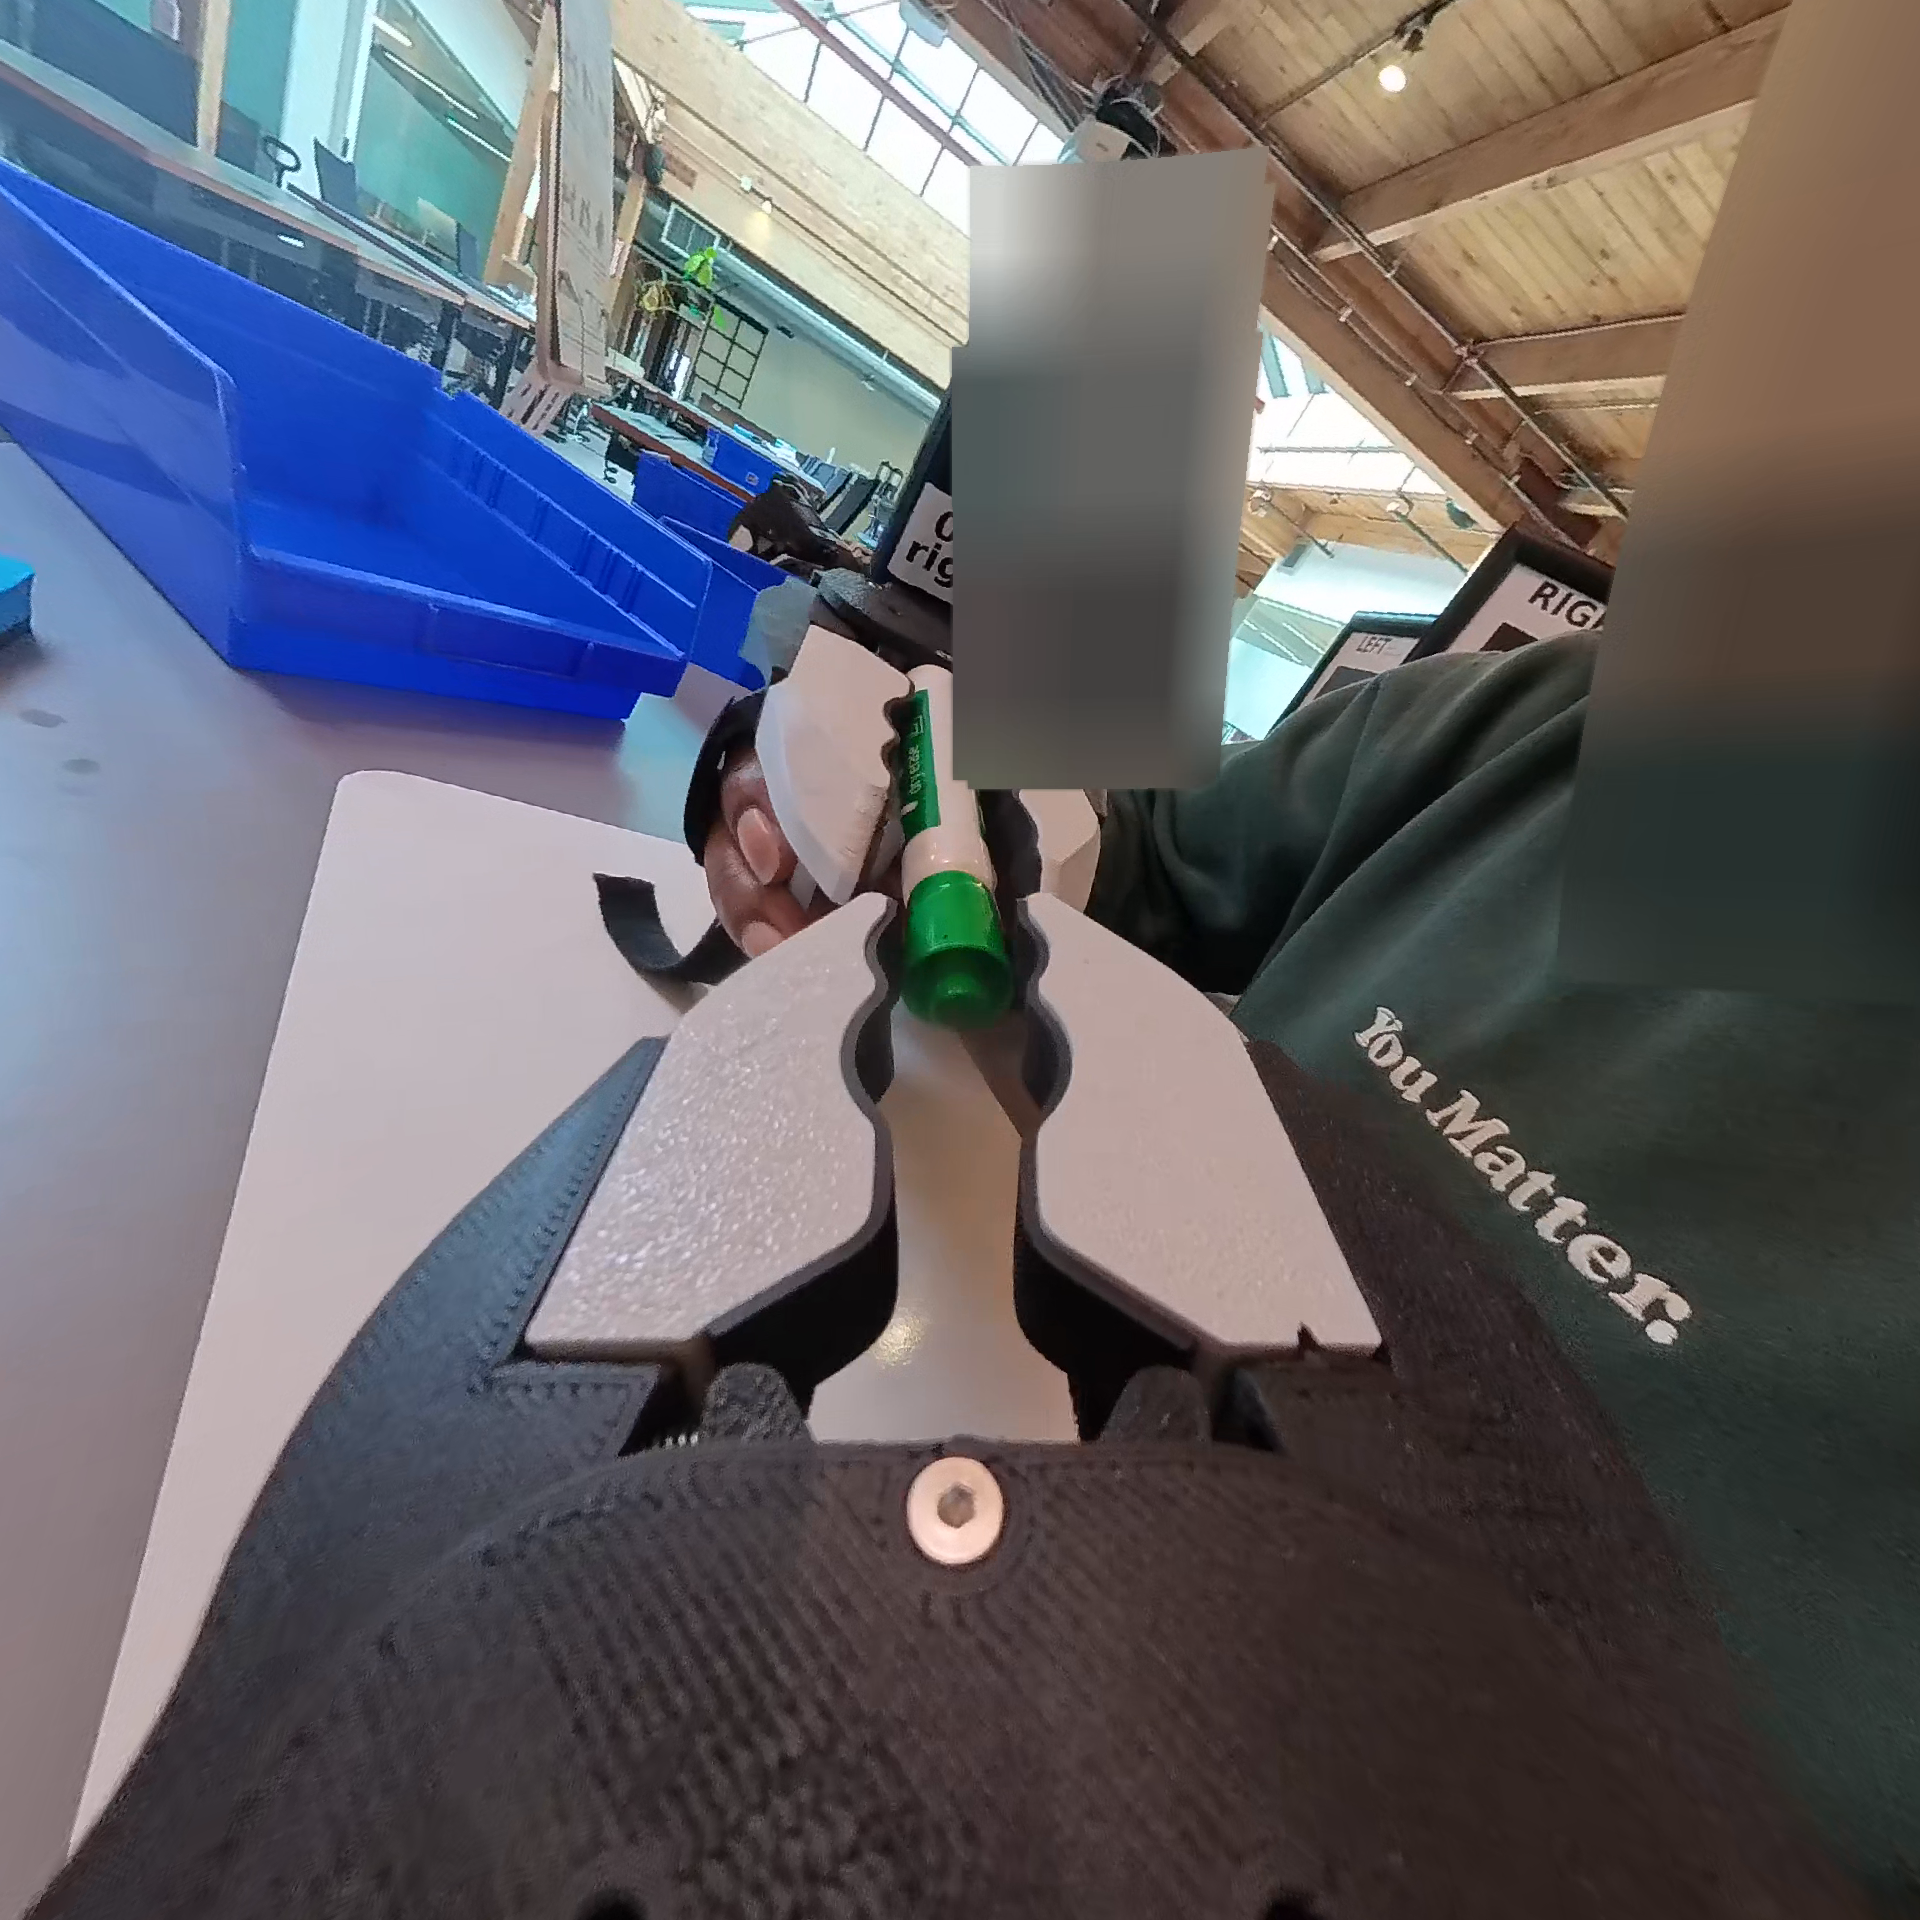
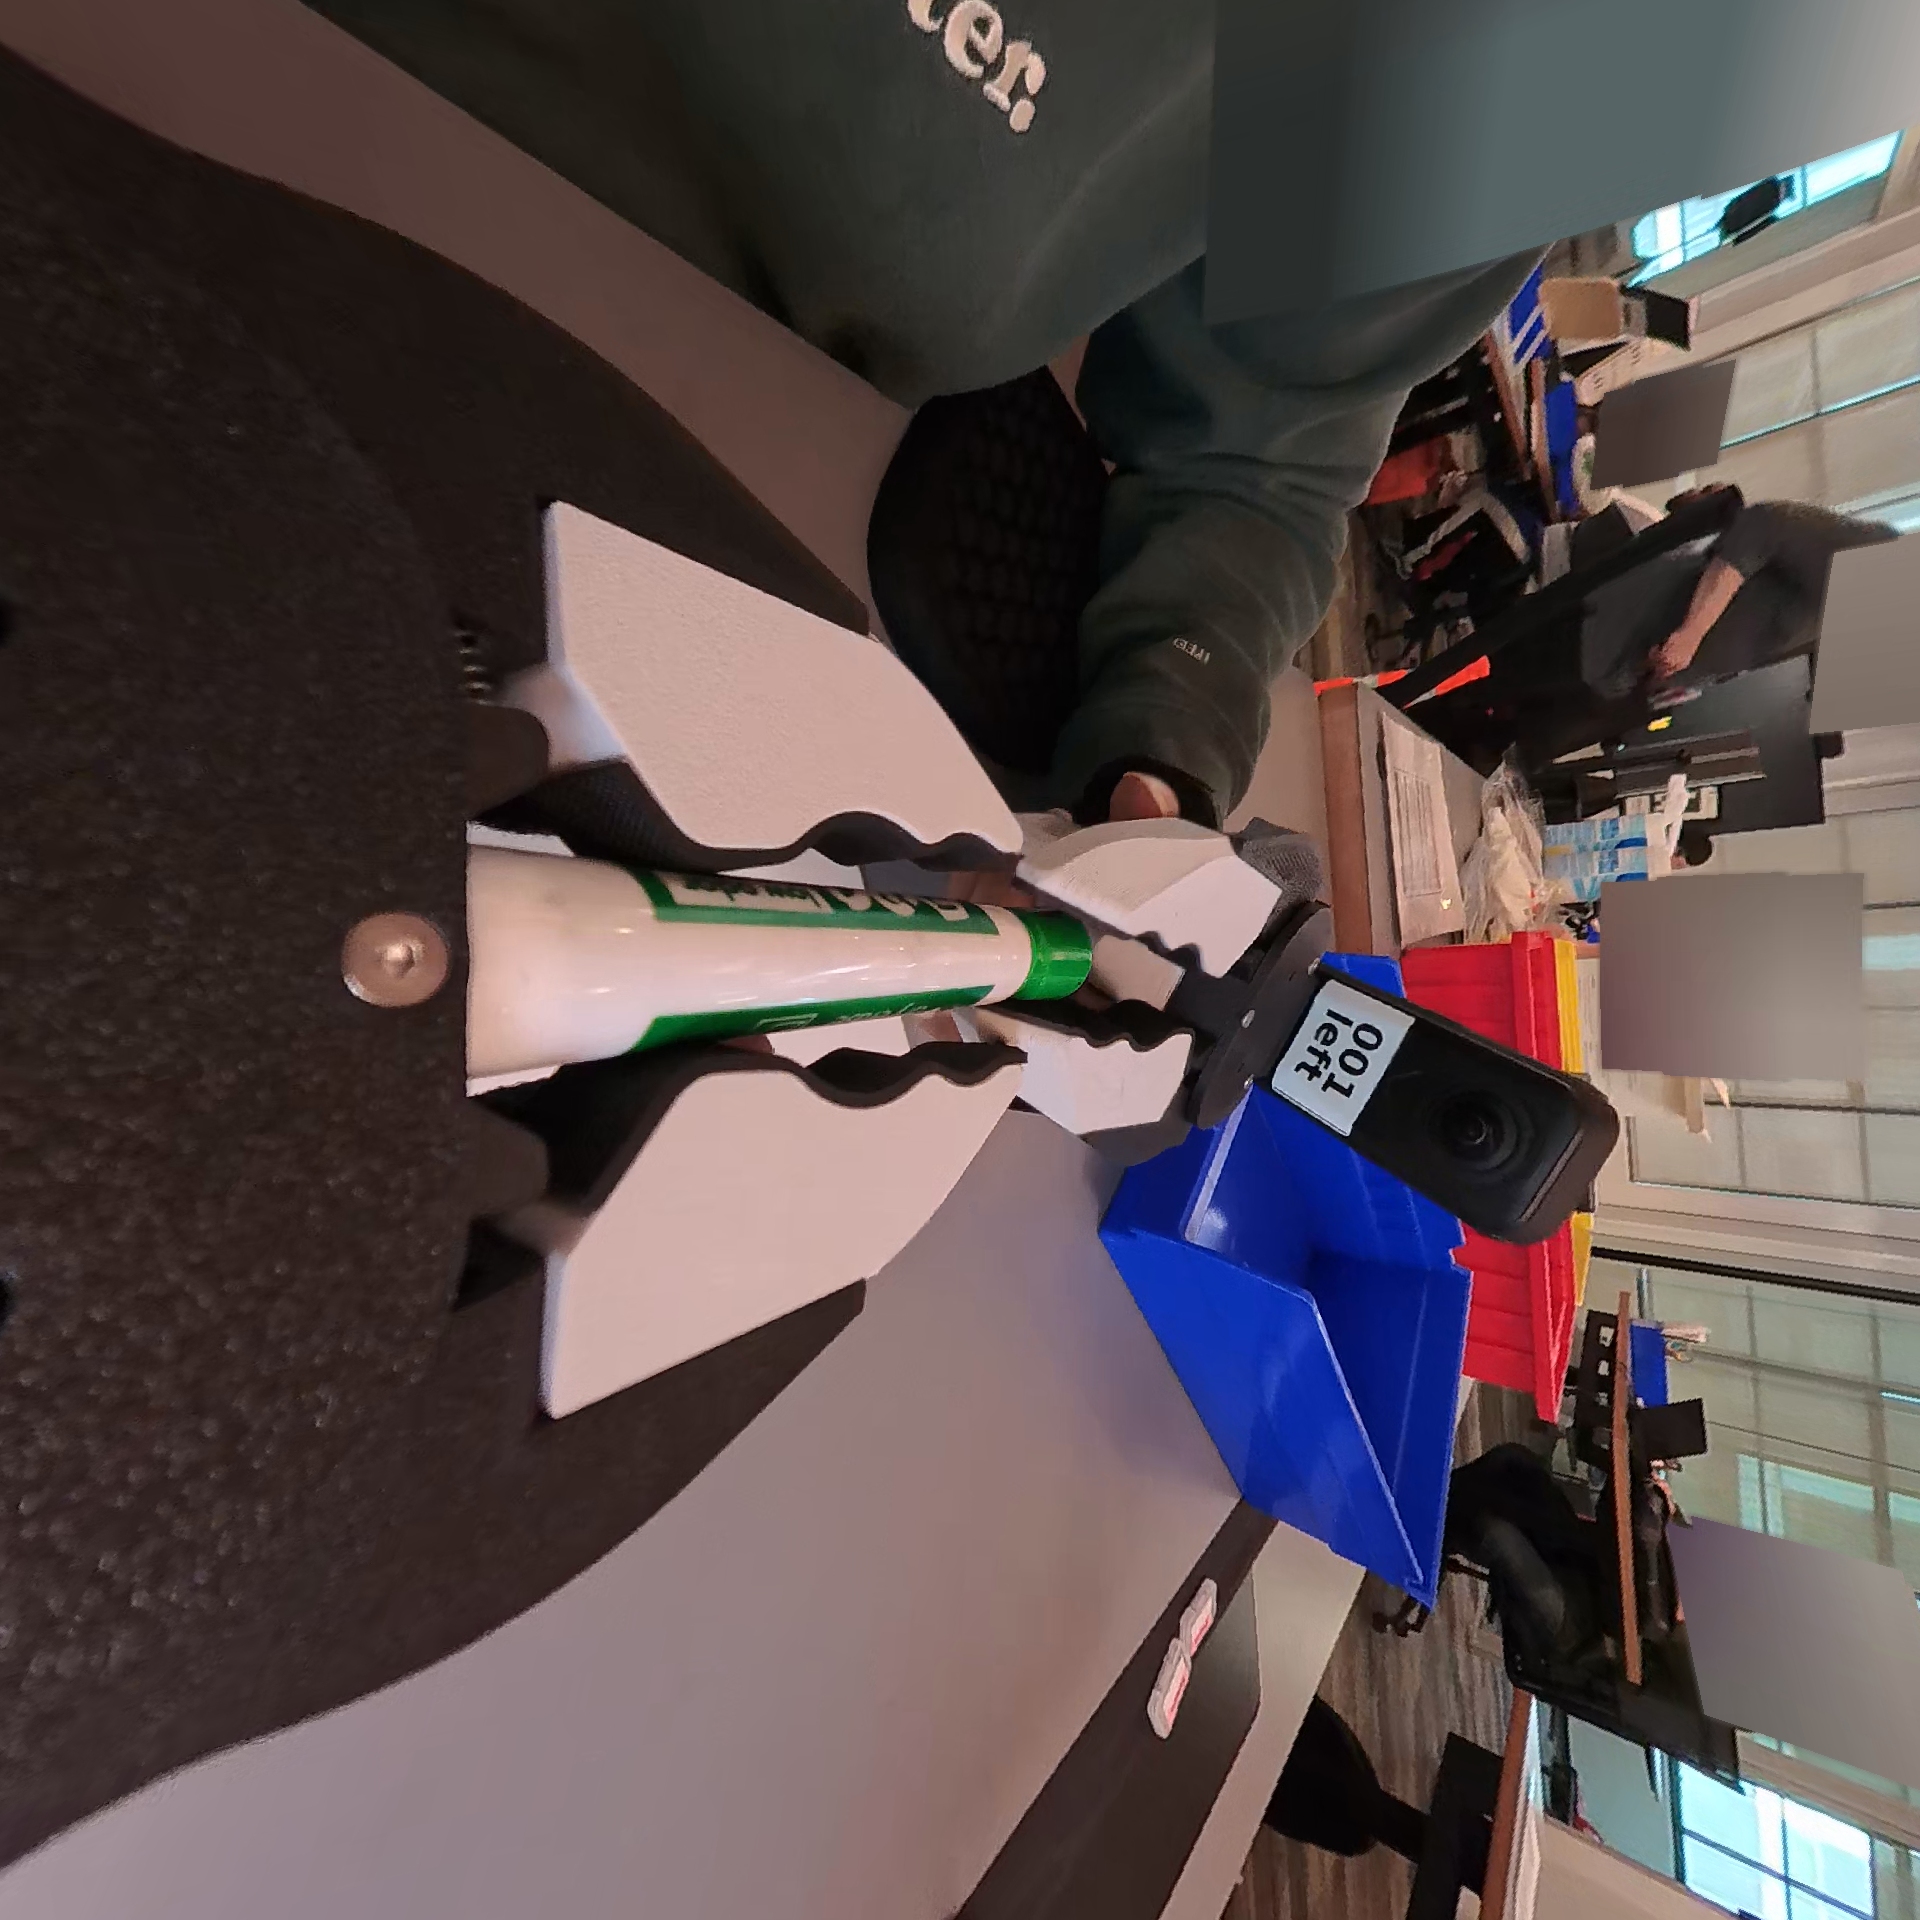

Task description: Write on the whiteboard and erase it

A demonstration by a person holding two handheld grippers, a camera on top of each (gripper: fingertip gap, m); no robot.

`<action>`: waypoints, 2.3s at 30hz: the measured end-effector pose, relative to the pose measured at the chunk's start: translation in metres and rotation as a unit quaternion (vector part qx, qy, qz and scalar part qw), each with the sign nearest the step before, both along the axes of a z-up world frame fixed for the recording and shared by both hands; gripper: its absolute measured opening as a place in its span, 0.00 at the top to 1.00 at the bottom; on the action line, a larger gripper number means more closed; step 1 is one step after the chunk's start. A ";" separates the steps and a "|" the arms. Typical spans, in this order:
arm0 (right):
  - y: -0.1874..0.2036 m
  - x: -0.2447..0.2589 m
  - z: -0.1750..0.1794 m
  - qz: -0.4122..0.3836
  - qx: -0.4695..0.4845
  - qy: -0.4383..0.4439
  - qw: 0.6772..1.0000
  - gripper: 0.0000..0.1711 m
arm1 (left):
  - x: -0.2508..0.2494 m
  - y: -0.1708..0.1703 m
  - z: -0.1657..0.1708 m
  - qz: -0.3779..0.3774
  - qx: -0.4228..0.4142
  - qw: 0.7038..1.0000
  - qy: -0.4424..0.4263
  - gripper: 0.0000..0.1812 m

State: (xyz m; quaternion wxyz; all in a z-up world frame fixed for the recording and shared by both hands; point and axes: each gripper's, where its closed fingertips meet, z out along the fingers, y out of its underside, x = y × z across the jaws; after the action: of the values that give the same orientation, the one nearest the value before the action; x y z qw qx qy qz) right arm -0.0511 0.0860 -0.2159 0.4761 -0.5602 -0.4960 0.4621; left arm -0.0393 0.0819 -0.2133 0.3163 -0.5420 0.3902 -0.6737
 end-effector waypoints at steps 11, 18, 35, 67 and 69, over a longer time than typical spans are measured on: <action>0.003 0.001 0.007 0.005 0.029 -0.011 1.000 0.82 | -0.015 0.012 0.003 0.022 0.043 0.999 0.018 0.90; 0.039 0.063 0.053 -0.063 0.070 0.010 0.995 0.81 | -0.065 0.049 -0.007 0.138 0.084 0.984 0.073 0.89; 0.028 0.035 0.010 -0.033 0.030 -0.068 0.997 0.80 | -0.060 0.059 -0.033 0.184 0.109 0.972 0.103 0.89; 0.022 0.037 0.014 -0.022 0.023 -0.050 0.998 0.80 | -0.099 0.086 -0.118 0.195 0.308 0.821 0.439 0.89; 0.022 0.037 0.014 -0.022 0.023 -0.051 0.998 0.80 | -0.097 0.082 -0.118 0.181 0.318 0.821 0.439 0.89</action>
State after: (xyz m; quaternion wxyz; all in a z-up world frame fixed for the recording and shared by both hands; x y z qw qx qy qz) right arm -0.0137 0.1084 -0.2022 0.4731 -0.5826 -0.5177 0.4109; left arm -0.1362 0.1636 -0.3316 0.3824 -0.7109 0.5750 -0.1337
